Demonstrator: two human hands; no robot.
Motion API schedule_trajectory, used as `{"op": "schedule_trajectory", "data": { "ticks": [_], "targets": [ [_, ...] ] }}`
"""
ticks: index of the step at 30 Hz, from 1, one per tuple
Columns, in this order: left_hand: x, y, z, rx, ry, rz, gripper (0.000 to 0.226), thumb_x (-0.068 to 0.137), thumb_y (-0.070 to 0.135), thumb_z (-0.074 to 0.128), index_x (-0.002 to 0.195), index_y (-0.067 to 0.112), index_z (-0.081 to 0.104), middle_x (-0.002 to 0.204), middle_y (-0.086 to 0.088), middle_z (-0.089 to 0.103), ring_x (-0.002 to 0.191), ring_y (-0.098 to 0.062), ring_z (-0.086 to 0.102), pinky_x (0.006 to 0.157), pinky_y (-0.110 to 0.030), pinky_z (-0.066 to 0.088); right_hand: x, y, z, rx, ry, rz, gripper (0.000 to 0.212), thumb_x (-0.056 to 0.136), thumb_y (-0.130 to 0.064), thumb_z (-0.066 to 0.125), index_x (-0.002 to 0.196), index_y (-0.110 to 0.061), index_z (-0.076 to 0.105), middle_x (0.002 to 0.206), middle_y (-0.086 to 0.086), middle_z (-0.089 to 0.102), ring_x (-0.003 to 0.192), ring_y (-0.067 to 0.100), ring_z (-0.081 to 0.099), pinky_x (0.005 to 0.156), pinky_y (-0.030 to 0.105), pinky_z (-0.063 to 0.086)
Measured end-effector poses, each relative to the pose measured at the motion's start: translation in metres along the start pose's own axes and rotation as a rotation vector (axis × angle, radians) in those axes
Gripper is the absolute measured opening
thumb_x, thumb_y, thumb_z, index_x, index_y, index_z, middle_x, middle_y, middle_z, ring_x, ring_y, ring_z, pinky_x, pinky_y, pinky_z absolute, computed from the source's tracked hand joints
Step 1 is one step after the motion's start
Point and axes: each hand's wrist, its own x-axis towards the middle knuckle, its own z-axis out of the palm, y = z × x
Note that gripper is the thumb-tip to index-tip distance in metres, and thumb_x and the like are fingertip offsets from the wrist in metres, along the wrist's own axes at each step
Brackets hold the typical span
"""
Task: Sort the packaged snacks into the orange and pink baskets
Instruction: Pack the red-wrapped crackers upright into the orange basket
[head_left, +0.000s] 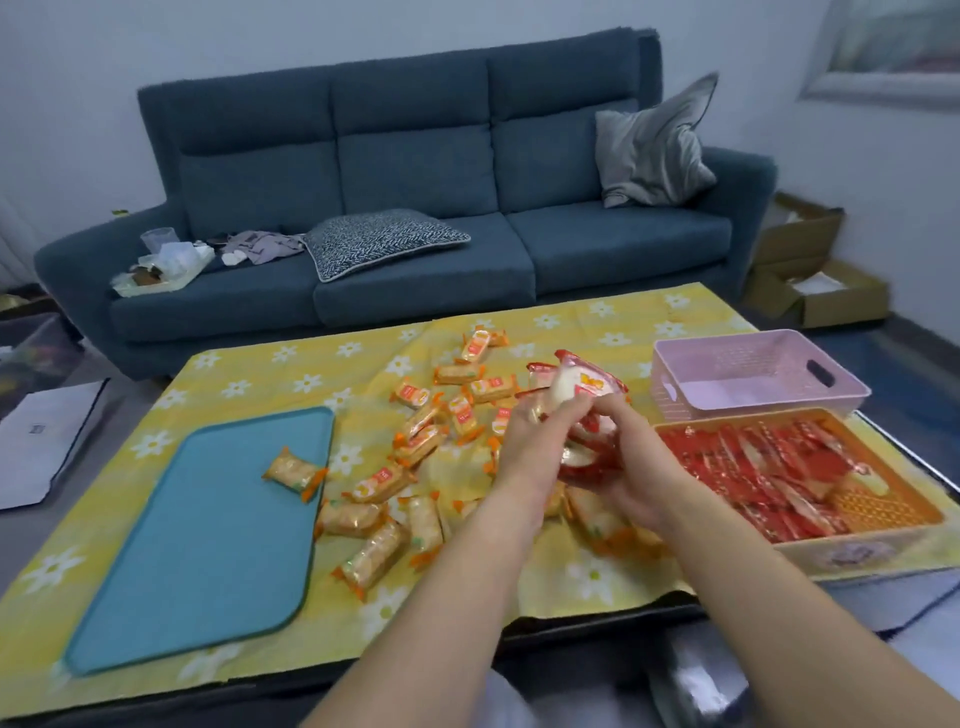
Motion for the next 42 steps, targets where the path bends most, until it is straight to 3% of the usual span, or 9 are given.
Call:
{"op": "schedule_trajectory", "data": {
  "ticks": [4,9,12,15,18,26,31,36,42],
  "targets": [
    [0.002,-0.012,0.046,0.158,-0.051,0.044,0.086,0.045,0.084,0.079,0.113,0.032,0.071,0.112,-0.006,0.073,0.098,-0.023,0.073,0.092,-0.047,0.058,-0.021,-0.025,-0.051,-0.051,0.144,-0.129,0.033,0.088,-0.020,0.065,0.119,-0.009,0.067,0.103,0.016,0.075,0.088,0.032,0.074,0.076,0.043,0.058],
    [0.001,-0.019,0.094,0.254,-0.218,0.061,0.081,0.077,0.062,0.072,0.145,0.026,0.045,0.127,0.003,0.062,0.110,-0.018,0.065,0.095,-0.044,0.055,-0.048,-0.055,-0.125,-0.379,0.336,-0.321,0.036,0.089,-0.022,0.073,0.121,-0.028,0.057,0.107,0.002,0.075,0.088,0.022,0.077,0.081,0.046,0.063],
    [0.018,-0.028,0.106,0.518,-0.187,0.164,0.076,0.087,0.057,0.063,0.151,0.024,0.037,0.141,0.000,0.054,0.125,-0.021,0.054,0.105,-0.042,0.045,-0.044,-0.060,-0.162,-0.684,0.351,-0.212,0.051,0.083,-0.043,0.074,0.128,-0.037,0.050,0.117,-0.002,0.070,0.102,0.020,0.072,0.091,0.047,0.058],
    [0.029,-0.043,0.110,0.920,-0.239,0.331,0.083,0.088,0.057,0.061,0.157,0.030,0.025,0.158,-0.001,0.034,0.145,-0.025,0.031,0.118,-0.045,0.030,-0.029,-0.053,-0.184,-1.302,0.344,0.068,0.097,0.068,-0.072,0.066,0.151,-0.039,0.030,0.156,0.010,0.037,0.148,0.039,0.028,0.117,0.060,0.028],
    [0.037,-0.056,0.119,1.066,-0.392,0.401,0.075,0.090,0.058,0.058,0.155,0.038,0.028,0.157,0.004,0.031,0.145,-0.024,0.027,0.119,-0.042,0.026,-0.025,-0.055,-0.190,-1.355,0.367,0.055,0.107,0.069,-0.063,0.069,0.158,-0.033,0.019,0.164,0.006,0.020,0.151,0.037,0.014,0.119,0.058,0.023],
    [0.043,-0.048,0.130,1.026,-0.278,0.406,0.046,0.073,0.045,0.080,0.109,0.032,0.055,0.114,0.005,0.052,0.113,-0.021,0.049,0.099,-0.042,0.045,-0.028,-0.060,-0.204,-1.170,0.483,-0.293,0.029,0.094,-0.037,0.060,0.122,-0.031,0.065,0.127,-0.004,0.060,0.117,0.015,0.055,0.100,0.039,0.047],
    [0.027,-0.023,0.126,0.772,-0.255,0.403,0.032,0.077,0.029,0.084,0.088,0.023,0.055,0.087,0.010,0.062,0.078,-0.010,0.058,0.072,-0.031,0.051,-0.042,-0.072,-0.194,-1.063,0.560,-0.467,0.019,0.099,-0.024,0.057,0.111,-0.028,0.072,0.098,-0.025,0.063,0.087,-0.008,0.057,0.067,0.009,0.038],
    [0.009,-0.019,0.145,0.360,-0.286,0.193,0.034,0.078,0.030,0.084,0.093,0.013,0.059,0.088,-0.012,0.069,0.079,-0.027,0.072,0.072,-0.049,0.060,-0.056,-0.081,-0.172,-1.135,0.399,-0.443,0.025,0.100,-0.042,0.050,0.114,-0.033,0.068,0.101,-0.020,0.066,0.090,-0.005,0.060,0.071,0.013,0.044],
    [-0.012,-0.017,0.172,0.132,-0.465,0.086,0.026,0.088,0.007,0.073,0.108,0.004,0.056,0.073,-0.003,0.074,0.070,-0.025,0.070,0.068,-0.036,0.057,-0.073,-0.093,-0.174,-1.032,0.385,-0.345,0.036,0.092,-0.059,0.054,0.120,-0.036,0.059,0.104,-0.010,0.066,0.091,0.010,0.067,0.081,0.036,0.058]
  ]
}}
